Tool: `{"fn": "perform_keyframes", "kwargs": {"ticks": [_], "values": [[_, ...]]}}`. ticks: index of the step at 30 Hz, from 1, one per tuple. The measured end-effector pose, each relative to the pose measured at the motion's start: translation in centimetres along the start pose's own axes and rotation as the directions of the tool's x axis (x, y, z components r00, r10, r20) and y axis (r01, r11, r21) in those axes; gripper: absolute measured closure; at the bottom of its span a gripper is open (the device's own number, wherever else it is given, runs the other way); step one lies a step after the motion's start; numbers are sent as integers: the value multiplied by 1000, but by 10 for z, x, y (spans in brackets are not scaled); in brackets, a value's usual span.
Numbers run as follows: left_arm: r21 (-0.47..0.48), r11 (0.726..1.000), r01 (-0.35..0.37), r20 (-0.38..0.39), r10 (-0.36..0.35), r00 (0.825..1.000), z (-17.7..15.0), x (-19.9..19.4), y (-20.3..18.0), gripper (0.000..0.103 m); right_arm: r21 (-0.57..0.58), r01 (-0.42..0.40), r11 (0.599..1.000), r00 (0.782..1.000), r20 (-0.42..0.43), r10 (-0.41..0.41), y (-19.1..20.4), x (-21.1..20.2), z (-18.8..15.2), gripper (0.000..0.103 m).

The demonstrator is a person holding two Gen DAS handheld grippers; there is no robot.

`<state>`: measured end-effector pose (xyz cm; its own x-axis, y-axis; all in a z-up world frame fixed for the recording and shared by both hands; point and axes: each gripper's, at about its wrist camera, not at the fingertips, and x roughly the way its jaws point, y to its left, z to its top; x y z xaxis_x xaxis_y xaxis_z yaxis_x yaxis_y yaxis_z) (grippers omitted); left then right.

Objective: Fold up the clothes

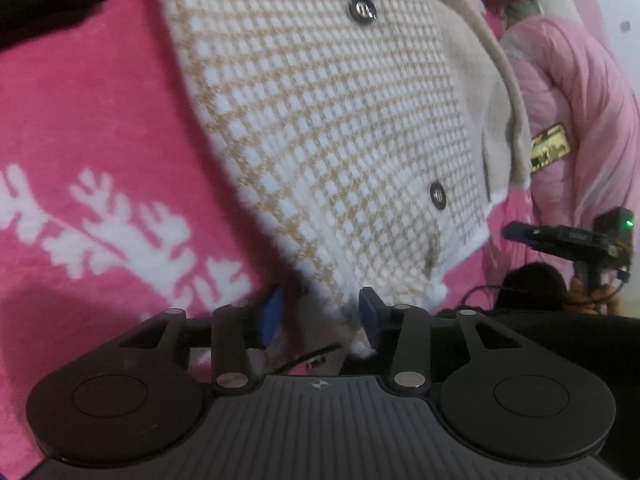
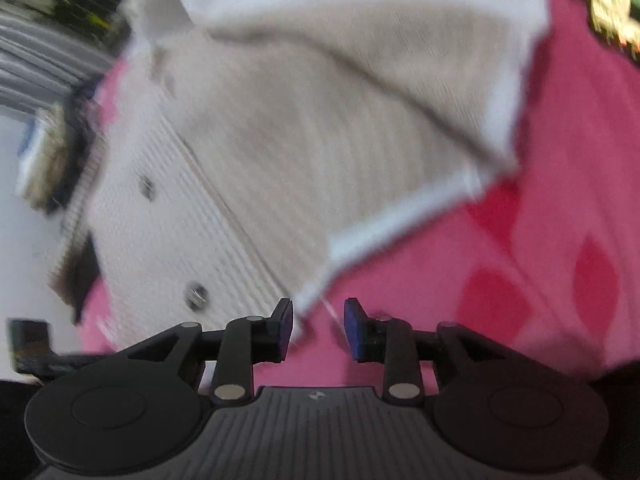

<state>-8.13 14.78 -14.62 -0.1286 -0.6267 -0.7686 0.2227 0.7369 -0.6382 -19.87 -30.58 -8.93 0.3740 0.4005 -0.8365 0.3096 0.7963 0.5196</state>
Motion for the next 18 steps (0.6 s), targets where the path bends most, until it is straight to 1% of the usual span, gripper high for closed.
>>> {"fn": "perform_keyframes", "kwargs": {"ticks": [1, 3, 4, 5, 7, 8, 10, 11, 12, 13, 15, 16, 18], "values": [[-1, 1000, 1, -1, -1, 1000, -1, 3, 0, 59, -8, -31, 999, 999, 26, 31, 5, -3, 1, 71], [3, 1000, 4, -18, -4, 1000, -3, 12, -2, 59, -68, -87, 994, 995, 38, 90, 21, -1, 1, 71], [-2, 1000, 7, -22, -7, 1000, -3, 15, -2, 59, -99, -113, 989, 992, 40, 118, 30, 0, 0, 71], [-12, 1000, 12, -24, -12, 1000, -2, 16, 0, 59, -141, -130, 981, 991, 20, 134, 39, 5, -2, 71], [-31, 999, 26, -26, -27, 999, -1, 17, 2, 62, -237, -162, 958, 987, -47, 156, 58, 18, -9, 71], [-40, 998, 38, -23, -39, 999, 0, 16, 3, 66, -267, -187, 945, 981, -97, 166, 65, 26, -14, 71], [-52, 997, 62, -23, -64, 998, 1, 14, 4, 66, -245, -234, 941, 959, -215, 183, 70, 46, -21, 71], [-56, 996, 71, -33, -73, 997, 1, 15, 5, 65, -194, -250, 949, 944, -267, 194, 66, 56, -25, 71], [-59, 995, 76, -51, -79, 996, 0, 17, 5, 60, -119, -269, 956, 924, -313, 221, 60, 67, -29, 71], [-62, 995, 80, -69, -85, 994, -1, 19, 5, 59, -42, -284, 958, 901, -353, 251, 53, 77, -33, 68], [-91, 992, 85, -92, -93, 991, -4, 25, 8, 55, 112, -307, 945, 871, -367, 327, 39, 96, -38, 58], [-112, 989, 92, -95, -102, 990, -5, 27, 11, 54, 185, -315, 931, 856, -369, 363, 32, 105, -40, 58], [-152, 981, 117, -84, -131, 988, -5, 30, 16, 55, 249, -327, 912, 848, -347, 399, 30, 121, -42, 58]]}}
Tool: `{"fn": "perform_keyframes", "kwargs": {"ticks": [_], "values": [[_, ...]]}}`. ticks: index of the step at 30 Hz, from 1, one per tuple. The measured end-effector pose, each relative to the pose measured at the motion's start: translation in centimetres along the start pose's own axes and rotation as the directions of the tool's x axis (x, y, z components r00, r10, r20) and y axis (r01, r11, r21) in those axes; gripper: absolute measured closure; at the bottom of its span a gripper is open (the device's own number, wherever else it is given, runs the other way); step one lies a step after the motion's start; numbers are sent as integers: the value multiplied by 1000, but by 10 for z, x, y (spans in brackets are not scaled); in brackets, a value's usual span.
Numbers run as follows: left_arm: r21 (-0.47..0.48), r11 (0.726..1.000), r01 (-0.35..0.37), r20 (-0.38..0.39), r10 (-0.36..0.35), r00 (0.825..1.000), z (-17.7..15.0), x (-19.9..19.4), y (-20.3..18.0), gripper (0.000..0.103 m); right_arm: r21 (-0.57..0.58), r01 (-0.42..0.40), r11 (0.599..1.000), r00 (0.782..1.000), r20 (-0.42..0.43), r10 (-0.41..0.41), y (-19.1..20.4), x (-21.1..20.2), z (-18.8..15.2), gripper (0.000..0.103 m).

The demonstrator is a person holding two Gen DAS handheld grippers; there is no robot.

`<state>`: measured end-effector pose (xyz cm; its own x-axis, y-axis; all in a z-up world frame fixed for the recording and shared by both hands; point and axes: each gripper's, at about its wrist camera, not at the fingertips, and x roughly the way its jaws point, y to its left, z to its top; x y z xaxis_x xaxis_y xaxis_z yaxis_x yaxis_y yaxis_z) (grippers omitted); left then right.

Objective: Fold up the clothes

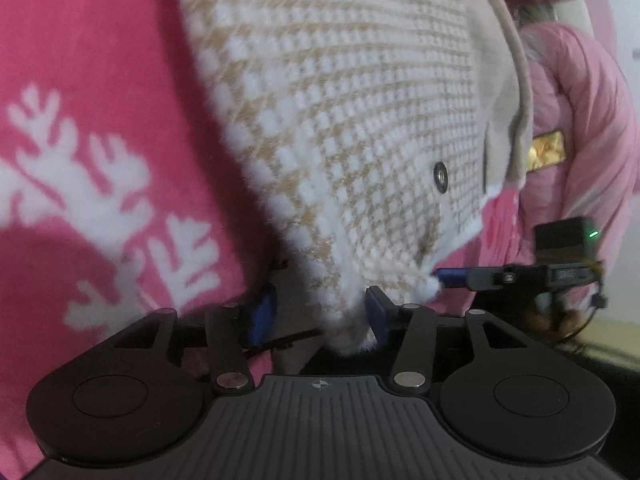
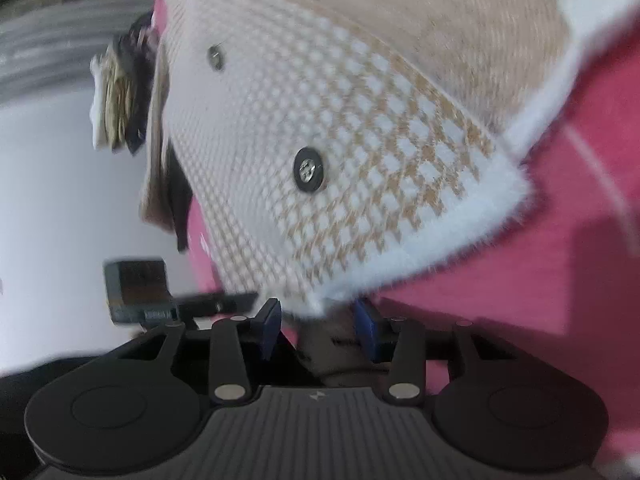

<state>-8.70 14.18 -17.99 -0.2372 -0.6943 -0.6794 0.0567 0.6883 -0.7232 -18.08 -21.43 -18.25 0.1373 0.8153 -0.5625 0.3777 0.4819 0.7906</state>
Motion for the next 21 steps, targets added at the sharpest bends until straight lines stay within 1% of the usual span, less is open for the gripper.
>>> {"fn": "perform_keyframes", "kwargs": {"ticks": [1, 3, 4, 6, 9, 12, 15, 18, 19, 20, 21], "values": [[-19, 1000, 17, 6, -17, 1000, 0, 1, 2, 56, 15, -4, 1000, 1000, 4, 4, -1, 7, 3, 58], [-11, 999, 44, 9, -44, 999, 1, 1, -1, 69, 18, -31, 999, 999, 17, 30, 1, 11, 6, 58], [-1, 998, 56, 9, -56, 998, 1, 0, -3, 70, 20, -44, 999, 999, 23, 43, 2, 14, 7, 59], [-17, 994, 108, 31, -108, 994, 5, -7, -3, 70, 25, -73, 997, 997, 37, 72, 4, 18, 10, 59], [-56, 980, 193, 83, -188, 979, 12, -19, 1, 70, 100, -188, 977, 981, 71, 182, -6, 9, 10, 59], [-94, 966, 240, 145, -225, 963, 18, -24, 5, 70, 118, -191, 975, 981, 52, 186, -8, 15, 8, 57], [-106, 955, 279, 185, -257, 949, 21, -24, 4, 70, 139, -187, 972, 982, 6, 188, -10, 29, 1, 56], [-98, 953, 288, 192, -266, 945, 21, -22, 2, 70, 150, -189, 971, 980, -28, 195, -8, 44, -4, 56], [-101, 951, 292, 193, -269, 944, 20, -23, 4, 70, 142, -200, 969, 978, -24, 205, -6, 47, -4, 56], [-102, 951, 293, 195, -270, 943, 19, -25, 5, 70, 135, -210, 968, 976, -20, 215, -4, 49, -3, 58], [-103, 951, 291, 197, -268, 943, 19, -26, 7, 69, 127, -223, 967, 974, -16, 227, -1, 52, -2, 66]]}}
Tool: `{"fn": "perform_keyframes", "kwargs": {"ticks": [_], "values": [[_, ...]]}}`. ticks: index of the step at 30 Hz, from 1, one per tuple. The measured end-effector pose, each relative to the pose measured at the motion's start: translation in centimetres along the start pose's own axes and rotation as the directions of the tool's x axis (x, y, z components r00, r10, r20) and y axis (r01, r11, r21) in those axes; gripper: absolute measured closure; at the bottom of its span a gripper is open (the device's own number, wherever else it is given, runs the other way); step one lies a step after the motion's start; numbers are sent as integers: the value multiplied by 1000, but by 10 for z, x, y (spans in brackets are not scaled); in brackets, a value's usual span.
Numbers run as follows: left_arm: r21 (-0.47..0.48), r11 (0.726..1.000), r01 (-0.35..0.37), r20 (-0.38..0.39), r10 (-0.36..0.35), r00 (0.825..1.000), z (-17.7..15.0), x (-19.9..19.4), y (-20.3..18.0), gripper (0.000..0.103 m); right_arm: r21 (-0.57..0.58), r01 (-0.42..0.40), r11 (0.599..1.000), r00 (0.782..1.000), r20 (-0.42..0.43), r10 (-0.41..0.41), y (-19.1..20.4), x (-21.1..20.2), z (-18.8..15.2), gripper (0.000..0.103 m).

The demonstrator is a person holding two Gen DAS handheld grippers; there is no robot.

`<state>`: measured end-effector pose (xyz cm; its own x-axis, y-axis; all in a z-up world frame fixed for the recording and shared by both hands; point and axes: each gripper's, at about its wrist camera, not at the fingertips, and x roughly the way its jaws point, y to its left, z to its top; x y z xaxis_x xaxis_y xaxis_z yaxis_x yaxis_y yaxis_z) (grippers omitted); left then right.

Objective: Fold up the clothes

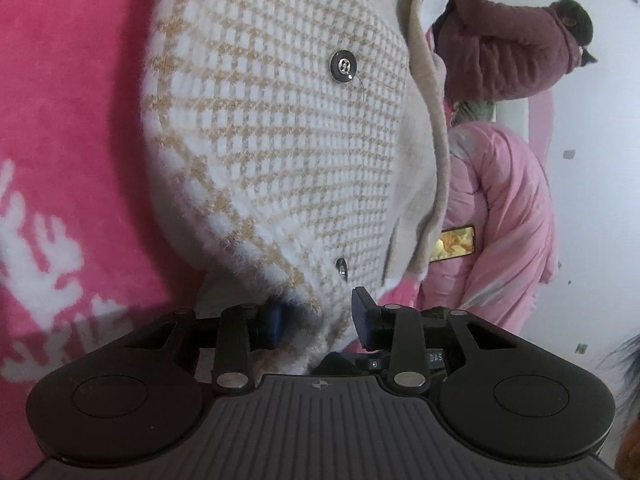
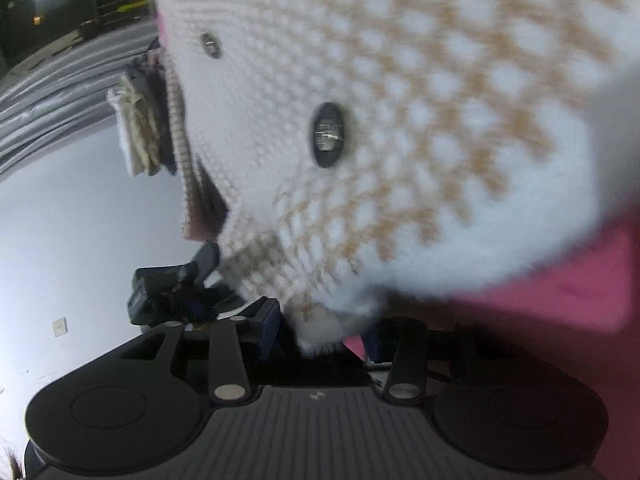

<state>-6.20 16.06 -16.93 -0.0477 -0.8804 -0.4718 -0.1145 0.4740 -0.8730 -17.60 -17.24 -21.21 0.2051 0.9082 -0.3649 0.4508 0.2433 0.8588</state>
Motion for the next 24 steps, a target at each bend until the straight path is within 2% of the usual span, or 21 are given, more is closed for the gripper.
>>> {"fn": "perform_keyframes", "kwargs": {"ticks": [1, 3, 6, 9, 13, 20, 23, 24], "values": [[0, 1000, -2, 2, 2, 1000, 0, -2, 1, 69, -11, -32, 999, 999, 9, 33, 5, -2, 2, 75], [36, 999, -24, 11, 23, 1000, -1, -6, -2, 62, -13, -148, 989, 988, 48, 149, 10, -10, 7, 76], [126, 990, -61, 27, 58, 998, -4, -12, -10, 56, -2, -242, 970, 964, 111, 240, 12, -19, 12, 76], [144, 989, -13, 14, 11, 1000, -4, -12, -11, 50, 47, -330, 943, 935, 156, 319, 7, -21, 17, 76], [139, 990, 11, 7, -12, 1000, -5, -5, -8, 49, 100, -392, 915, 911, 180, 371, 1, -12, 18, 76], [158, 982, 101, 67, -112, 991, -13, 6, -17, 49, 164, -460, 873, 875, 254, 413, -11, -19, 18, 76], [190, 976, 109, 95, -129, 987, -17, 3, -24, 49, 181, -483, 856, 860, 282, 426, -14, -20, 13, 76], [197, 975, 101, 111, -125, 986, -19, 2, -26, 52, 188, -484, 855, 861, 278, 426, -17, -21, 12, 76]]}}
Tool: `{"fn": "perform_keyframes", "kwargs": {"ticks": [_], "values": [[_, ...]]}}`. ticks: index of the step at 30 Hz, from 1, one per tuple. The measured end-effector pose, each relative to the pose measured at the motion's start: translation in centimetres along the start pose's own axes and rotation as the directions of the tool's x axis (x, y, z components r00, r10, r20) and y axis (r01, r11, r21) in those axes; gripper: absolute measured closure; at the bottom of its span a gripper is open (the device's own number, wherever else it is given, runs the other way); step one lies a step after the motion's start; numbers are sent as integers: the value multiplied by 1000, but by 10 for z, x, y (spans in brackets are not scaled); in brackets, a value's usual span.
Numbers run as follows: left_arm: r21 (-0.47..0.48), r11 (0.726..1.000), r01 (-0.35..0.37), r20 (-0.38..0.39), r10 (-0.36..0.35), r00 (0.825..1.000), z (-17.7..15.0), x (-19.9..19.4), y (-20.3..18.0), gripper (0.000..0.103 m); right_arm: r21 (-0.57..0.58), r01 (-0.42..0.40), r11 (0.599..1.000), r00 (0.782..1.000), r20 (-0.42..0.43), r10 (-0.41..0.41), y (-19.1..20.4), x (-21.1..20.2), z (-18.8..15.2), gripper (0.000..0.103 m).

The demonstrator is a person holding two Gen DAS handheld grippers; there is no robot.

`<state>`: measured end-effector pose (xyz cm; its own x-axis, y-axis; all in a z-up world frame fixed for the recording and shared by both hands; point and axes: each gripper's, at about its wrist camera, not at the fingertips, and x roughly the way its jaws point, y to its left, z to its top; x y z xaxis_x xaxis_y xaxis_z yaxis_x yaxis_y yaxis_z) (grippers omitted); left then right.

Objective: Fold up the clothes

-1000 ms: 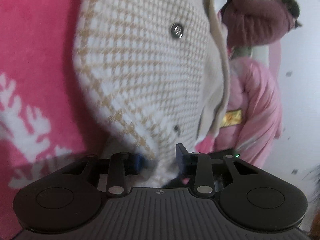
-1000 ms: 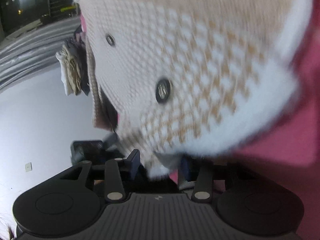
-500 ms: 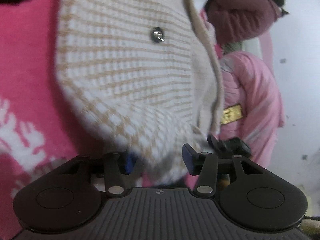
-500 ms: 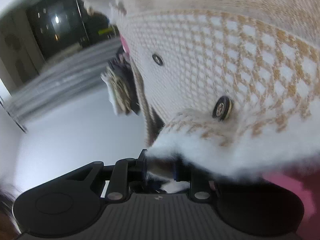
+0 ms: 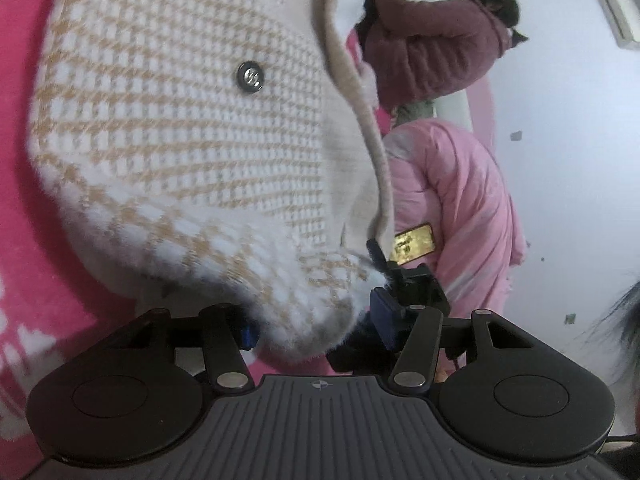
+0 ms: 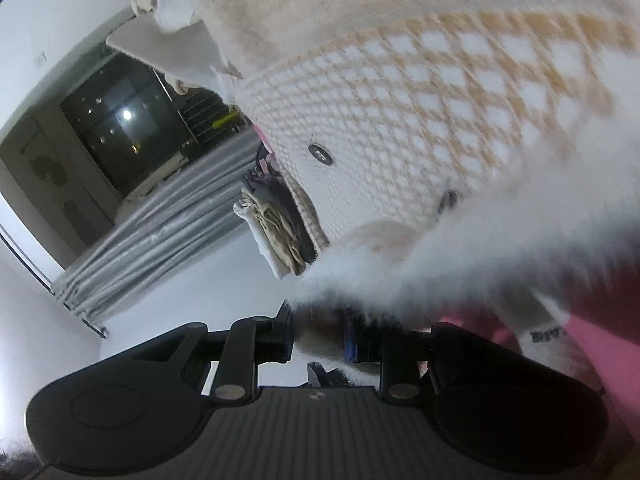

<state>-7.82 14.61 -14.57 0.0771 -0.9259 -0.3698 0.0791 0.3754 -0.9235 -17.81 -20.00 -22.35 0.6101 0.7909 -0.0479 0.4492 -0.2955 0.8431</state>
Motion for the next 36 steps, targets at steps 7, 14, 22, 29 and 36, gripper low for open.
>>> {"fn": "perform_keyframes", "kwargs": {"ticks": [7, 14, 22, 29, 36], "values": [[32, 995, -92, -39, 93, 995, -3, -13, -16, 90, -162, 244, 956, 965, -60, -256, 21, -19, -13, 52], [-30, 988, -153, -188, 145, 971, 19, -32, -16, 96, -397, 508, 764, 824, -32, -565, 41, -52, -42, 52], [170, 909, -380, -393, 416, 820, 3, 4, 10, 92, -582, 664, 469, 651, 142, -746, 70, -60, -68, 52], [393, 799, -455, -371, 590, 717, 11, -14, -19, 81, -793, 591, 146, 658, 369, -657, 131, -35, -103, 57], [492, 775, -398, -170, 533, 829, 23, -40, -47, 81, -839, 537, -87, 586, 446, -676, 106, 10, -87, 59]]}}
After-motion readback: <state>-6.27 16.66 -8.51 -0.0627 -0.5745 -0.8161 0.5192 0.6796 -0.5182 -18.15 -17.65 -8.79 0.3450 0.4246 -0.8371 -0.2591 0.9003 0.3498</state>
